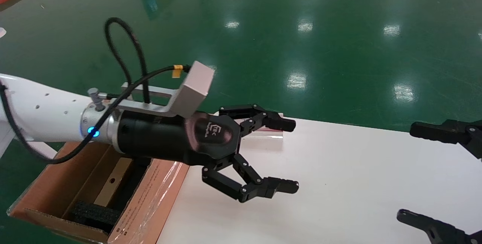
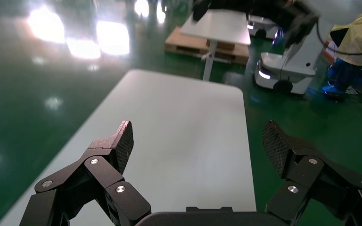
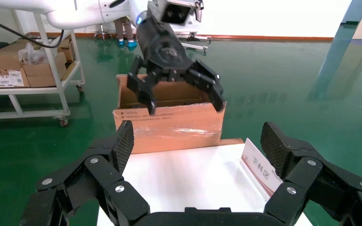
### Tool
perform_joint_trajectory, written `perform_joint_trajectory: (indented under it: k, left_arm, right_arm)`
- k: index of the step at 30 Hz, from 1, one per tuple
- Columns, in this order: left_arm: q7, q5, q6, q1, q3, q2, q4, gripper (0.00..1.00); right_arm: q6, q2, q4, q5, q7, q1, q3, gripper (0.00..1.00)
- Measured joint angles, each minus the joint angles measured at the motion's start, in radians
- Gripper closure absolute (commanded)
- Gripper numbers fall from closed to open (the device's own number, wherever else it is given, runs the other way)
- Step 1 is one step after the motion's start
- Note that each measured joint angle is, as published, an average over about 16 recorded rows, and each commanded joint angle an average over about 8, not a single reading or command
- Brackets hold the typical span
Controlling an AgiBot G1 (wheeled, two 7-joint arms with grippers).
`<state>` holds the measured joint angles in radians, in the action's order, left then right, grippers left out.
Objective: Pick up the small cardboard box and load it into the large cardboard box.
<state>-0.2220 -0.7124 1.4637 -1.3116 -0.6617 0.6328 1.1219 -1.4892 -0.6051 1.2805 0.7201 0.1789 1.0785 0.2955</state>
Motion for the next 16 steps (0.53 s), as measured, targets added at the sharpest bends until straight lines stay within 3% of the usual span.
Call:
perform_joint_trajectory:
  k: [9,16]
  left_arm:
    - [0.024,-0.013,0.023,0.167,0.269,-0.015,0.114,0.0]
    - [0.033,-0.017,0.03,0.224,0.361,-0.02,0.153,0.0]
  right_arm:
    - [-0.001,-0.001,0.001,0.002,0.002,-0.001,-0.004,0.0]
    - [-0.002,-0.002,0.001,0.003,0.003,-0.001,-0.005,0.0]
